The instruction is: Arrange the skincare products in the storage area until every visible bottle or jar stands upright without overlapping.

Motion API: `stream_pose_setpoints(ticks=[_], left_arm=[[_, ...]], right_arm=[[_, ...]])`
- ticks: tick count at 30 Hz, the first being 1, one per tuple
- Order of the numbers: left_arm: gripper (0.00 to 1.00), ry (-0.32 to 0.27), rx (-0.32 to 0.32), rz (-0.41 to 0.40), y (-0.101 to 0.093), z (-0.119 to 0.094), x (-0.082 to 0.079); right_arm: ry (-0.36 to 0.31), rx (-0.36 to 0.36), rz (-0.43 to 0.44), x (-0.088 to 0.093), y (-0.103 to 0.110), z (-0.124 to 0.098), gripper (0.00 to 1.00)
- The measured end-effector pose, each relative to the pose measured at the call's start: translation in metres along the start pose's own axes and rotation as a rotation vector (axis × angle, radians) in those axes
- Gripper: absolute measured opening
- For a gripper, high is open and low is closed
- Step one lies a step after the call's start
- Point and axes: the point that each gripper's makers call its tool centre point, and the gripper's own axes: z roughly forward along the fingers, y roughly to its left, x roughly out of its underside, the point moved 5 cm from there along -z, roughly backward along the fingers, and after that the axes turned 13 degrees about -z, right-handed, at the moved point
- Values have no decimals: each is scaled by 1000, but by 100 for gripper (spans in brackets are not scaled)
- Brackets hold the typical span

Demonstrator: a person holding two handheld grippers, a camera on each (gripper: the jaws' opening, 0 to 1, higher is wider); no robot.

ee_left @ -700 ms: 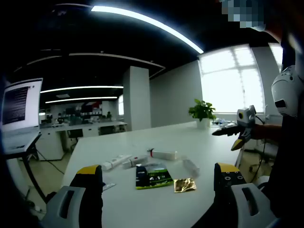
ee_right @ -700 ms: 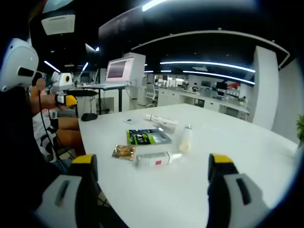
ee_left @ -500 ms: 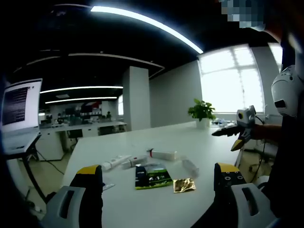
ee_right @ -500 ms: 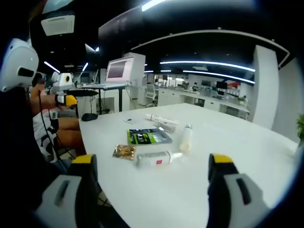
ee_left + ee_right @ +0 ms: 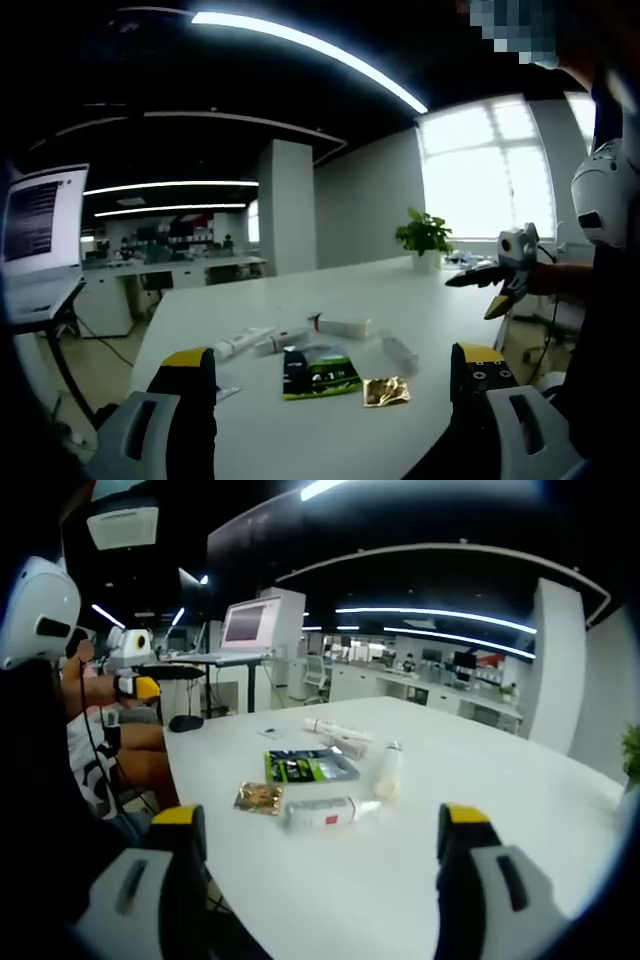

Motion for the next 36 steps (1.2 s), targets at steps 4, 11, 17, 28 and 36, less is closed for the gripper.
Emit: stream_pose_setpoints(ticks=[4,11,17,28,36], left_arm=[[100,3,-4,-3,1,-1,1],[100,3,-8,-3,2,-1,2],[100,9,-10,0,3,0,3],[100,5,-8,-3,3,0,1],[100,9,-12,-3,4,-1,2]], right_arm=[[9,-4,-2,1,1,0,96],[11,-8,-6,0,3,2,97],[18,-12,-12,0,3,3,96],[24,-15,-20,-1,3,5,96],[24,-22,-31,-4,5,3,95]])
